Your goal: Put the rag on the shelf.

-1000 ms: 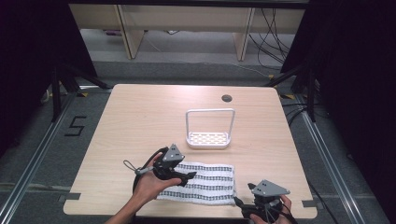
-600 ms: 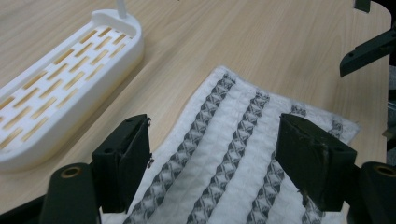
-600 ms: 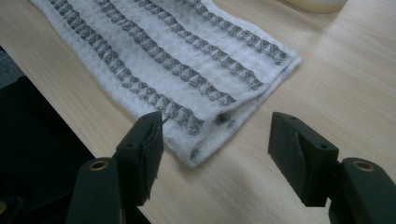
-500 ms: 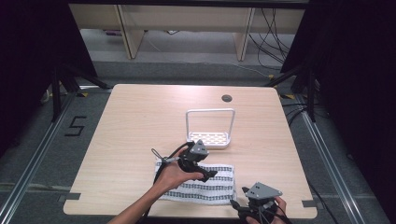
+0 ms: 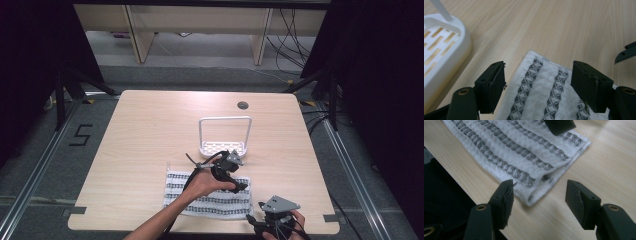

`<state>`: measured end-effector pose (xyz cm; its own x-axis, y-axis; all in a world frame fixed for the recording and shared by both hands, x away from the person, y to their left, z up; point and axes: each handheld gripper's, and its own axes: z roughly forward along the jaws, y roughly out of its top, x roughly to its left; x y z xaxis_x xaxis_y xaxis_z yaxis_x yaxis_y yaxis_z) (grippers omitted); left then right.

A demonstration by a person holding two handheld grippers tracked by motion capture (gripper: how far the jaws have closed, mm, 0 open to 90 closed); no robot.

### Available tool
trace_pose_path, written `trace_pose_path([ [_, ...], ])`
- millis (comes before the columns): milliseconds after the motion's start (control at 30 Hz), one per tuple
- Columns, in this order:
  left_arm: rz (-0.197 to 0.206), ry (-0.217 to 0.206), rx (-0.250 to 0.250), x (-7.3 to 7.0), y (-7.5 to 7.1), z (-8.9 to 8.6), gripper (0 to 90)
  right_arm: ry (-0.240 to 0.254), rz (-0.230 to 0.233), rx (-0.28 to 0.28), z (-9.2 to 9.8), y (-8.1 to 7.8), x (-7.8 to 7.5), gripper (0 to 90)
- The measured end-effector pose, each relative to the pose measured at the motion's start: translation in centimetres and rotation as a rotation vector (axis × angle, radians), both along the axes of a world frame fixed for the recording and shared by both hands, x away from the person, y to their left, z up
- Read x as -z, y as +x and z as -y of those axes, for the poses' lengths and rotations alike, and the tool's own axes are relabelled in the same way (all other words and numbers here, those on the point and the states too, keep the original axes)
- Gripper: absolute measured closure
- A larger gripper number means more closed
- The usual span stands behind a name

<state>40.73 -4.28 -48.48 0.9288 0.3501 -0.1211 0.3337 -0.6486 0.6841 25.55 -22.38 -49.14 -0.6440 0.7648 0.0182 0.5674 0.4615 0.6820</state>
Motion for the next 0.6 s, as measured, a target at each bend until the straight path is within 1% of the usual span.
trace_pose_path([
  [33,0.001,0.009,0.019,0.1,0.2,0.2,28.5,0.007,-0.025,0.019,-0.1,-0.1,0.0,40.7],
  [67,-0.005,0.012,0.011,0.2,0.2,0.4,28.5,0.007,-0.025,0.019,-0.1,-0.1,0.0,40.7],
  [133,0.0,0.021,0.015,0.4,0.4,0.8,29.3,-0.002,-0.019,0.017,-0.1,0.0,0.1,40.9],
  [167,-0.002,0.029,0.023,0.4,0.5,0.9,30.5,-0.007,-0.01,0.007,-0.1,0.1,0.2,41.0],
  [233,-0.01,0.034,0.025,0.4,0.6,1.2,31.1,-0.003,-0.022,0.013,-0.2,0.1,0.3,41.4],
  [267,-0.006,0.038,0.042,0.5,0.7,1.3,31.5,0.009,-0.035,0.03,-0.4,0.0,0.3,41.7],
  [300,-0.015,0.038,0.04,0.5,0.7,1.5,32.1,-0.004,-0.027,0.015,-0.3,0.2,0.3,42.0],
  [333,-0.012,0.044,0.047,0.6,0.7,1.6,32.3,-0.001,-0.037,0.02,-0.4,0.2,0.3,42.2],
  [367,-0.019,0.049,0.051,0.7,0.8,1.7,32.5,-0.008,-0.026,0.012,-0.3,0.3,0.4,42.7],
  [433,-0.023,0.053,0.051,1.0,0.9,1.8,33.5,-0.007,-0.042,0.017,-0.5,0.3,0.4,44.1],
  [500,-0.025,0.06,0.055,1.2,1.1,1.9,35.2,-0.015,-0.032,0.009,-0.7,0.4,0.5,45.8],
  [600,-0.029,0.063,0.062,1.3,1.1,2.0,36.5,-0.018,-0.035,0.008,-0.7,0.5,0.6,46.6],
])
